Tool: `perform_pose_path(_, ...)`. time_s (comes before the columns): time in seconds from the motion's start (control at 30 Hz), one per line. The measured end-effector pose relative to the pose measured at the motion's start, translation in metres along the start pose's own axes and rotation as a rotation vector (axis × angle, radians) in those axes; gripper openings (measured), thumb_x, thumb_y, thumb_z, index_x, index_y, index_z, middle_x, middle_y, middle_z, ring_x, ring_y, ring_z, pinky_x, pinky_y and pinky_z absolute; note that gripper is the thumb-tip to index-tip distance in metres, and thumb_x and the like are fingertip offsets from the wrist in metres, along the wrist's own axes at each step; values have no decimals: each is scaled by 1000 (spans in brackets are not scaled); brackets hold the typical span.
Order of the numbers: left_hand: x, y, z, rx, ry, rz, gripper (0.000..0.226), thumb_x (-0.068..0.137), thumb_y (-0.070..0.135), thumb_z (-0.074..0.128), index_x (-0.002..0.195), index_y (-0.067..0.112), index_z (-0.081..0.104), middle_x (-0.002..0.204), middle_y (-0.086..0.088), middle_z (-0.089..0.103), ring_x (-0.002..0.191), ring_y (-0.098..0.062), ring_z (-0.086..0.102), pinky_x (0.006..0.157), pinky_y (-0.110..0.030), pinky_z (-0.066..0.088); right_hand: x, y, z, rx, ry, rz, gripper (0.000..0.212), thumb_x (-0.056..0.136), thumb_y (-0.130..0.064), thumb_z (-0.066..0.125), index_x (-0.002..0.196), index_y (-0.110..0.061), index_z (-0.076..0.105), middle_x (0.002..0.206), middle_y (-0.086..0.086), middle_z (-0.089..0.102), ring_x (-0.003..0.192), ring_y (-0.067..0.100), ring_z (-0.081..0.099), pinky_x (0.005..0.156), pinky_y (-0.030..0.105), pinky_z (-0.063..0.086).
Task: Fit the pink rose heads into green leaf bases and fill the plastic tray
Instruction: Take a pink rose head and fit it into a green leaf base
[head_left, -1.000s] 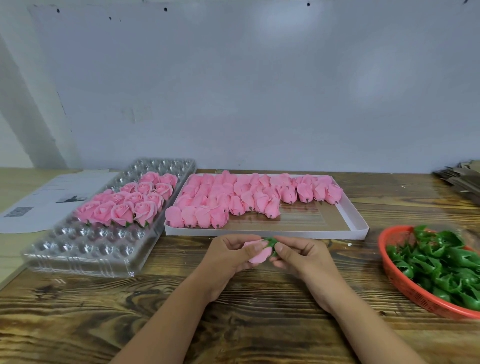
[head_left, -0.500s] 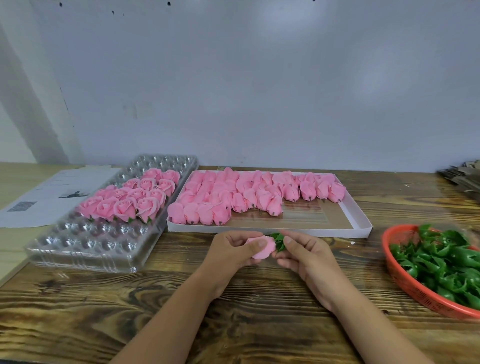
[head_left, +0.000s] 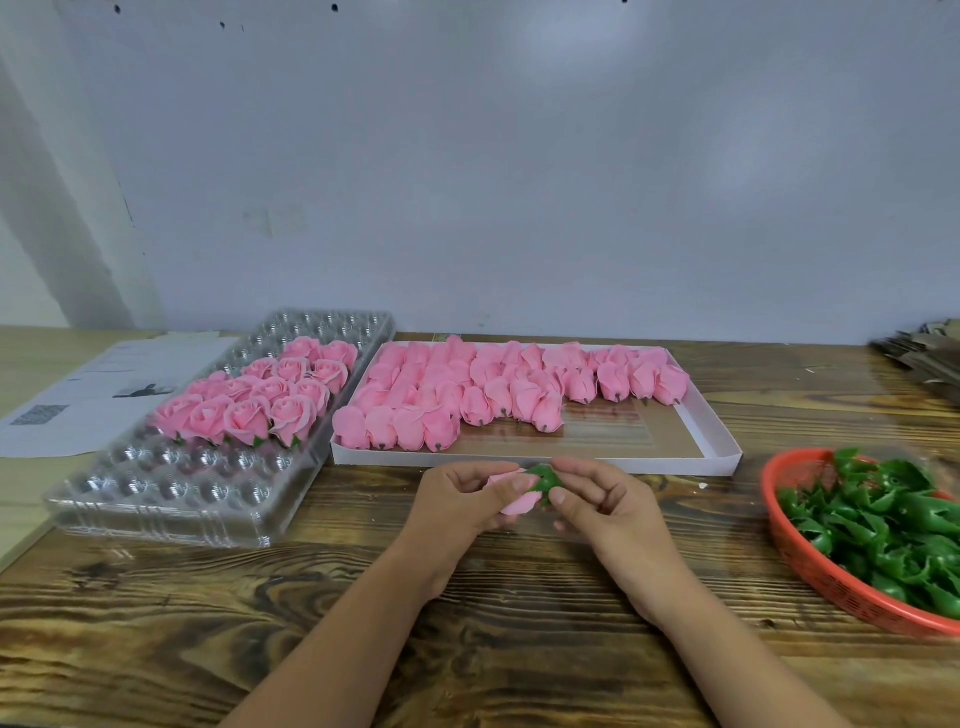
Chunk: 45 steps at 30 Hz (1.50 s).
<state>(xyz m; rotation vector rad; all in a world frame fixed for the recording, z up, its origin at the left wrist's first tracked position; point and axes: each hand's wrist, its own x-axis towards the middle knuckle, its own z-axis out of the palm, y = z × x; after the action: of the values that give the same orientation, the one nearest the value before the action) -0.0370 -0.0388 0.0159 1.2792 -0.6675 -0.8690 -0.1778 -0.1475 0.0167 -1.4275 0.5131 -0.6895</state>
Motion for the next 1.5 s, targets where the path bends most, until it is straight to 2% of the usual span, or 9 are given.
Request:
perform_pose_path(0.1, 0, 0, 0, -6, -2, -1, 35, 69, 42, 87, 99, 24, 83, 105, -5, 79, 100, -15, 74, 76, -21, 57, 1, 3, 1, -3, 26, -28, 30, 88, 8, 64, 111, -11, 68, 100, 3, 77, 86, 9, 73, 64, 19, 56)
perform_pose_path(0.47, -1, 4, 0, -26, -39, -33, 37, 69, 38, 87, 99, 19, 82, 106, -7, 79, 100, -15, 75, 77, -22, 58, 4, 9, -3, -2, 4, -51, 28, 88, 7, 65, 102, -17, 71, 91, -2, 78, 81, 6, 73, 61, 16, 54)
perform_pose_path(0.63, -2, 4, -1, -35, -29, -46, 39, 68, 37, 87, 100, 17, 82, 107, -8, 78, 102, -17, 74, 77, -22, 58, 4, 8, -3, -43, 5, -101, 29, 84, 9, 69, 103, -14, 72, 95, 1, 78, 88, 10, 73, 72, 18, 56)
perform_pose_path(0.8, -2, 4, -1, -32, -42, -42, 38, 70, 37, 87, 102, 17, 82, 107, -9, 78, 102, -18, 74, 79, -24, 58, 4, 9, -4, 25, 0, -41, 27, 87, 6, 66, 102, -15, 72, 93, 1, 78, 85, 8, 73, 63, 18, 55)
perform_pose_path(0.9, -2, 5, 0, -40, -35, -43, 31, 75, 32, 85, 102, 15, 82, 108, -9, 78, 100, -17, 74, 77, -23, 58, 5, 9, -3, 71, 1, -17, 25, 88, 5, 66, 104, -13, 71, 94, 4, 78, 84, 11, 74, 63, 19, 56)
perform_pose_path(1.17, -3, 5, 0, -60, -28, -36, 31, 75, 30, 83, 101, 13, 82, 109, -11, 78, 101, -18, 74, 79, -24, 57, 4, 9, -2, 81, 6, -14, 25, 86, 4, 68, 103, -13, 72, 93, 4, 78, 82, 11, 74, 58, 18, 54)
perform_pose_path(1.27, -3, 5, -1, -71, -36, -42, 31, 76, 29, 83, 102, 13, 81, 110, -11, 77, 102, -19, 74, 80, -25, 57, 3, 8, -2, 120, 7, 19, 24, 82, 0, 71, 101, -15, 74, 94, 5, 78, 84, 11, 74, 58, 18, 54)
perform_pose_path(1.4, -4, 6, -1, -86, -59, -50, 32, 76, 31, 83, 102, 12, 81, 110, -12, 77, 100, -18, 74, 80, -24, 57, 2, 4, -3, 170, -4, 73, 30, 68, -15, 77, 98, -16, 77, 97, 8, 78, 88, 13, 74, 59, 18, 54)
perform_pose_path(1.5, -4, 6, 0, -121, -94, -61, 32, 74, 31, 82, 102, 14, 82, 110, -11, 77, 99, -15, 74, 79, -23, 57, 2, 3, -2, 233, -13, 117, 32, 65, -16, 78, 97, -15, 78, 98, 10, 77, 86, 11, 73, 62, 19, 54)
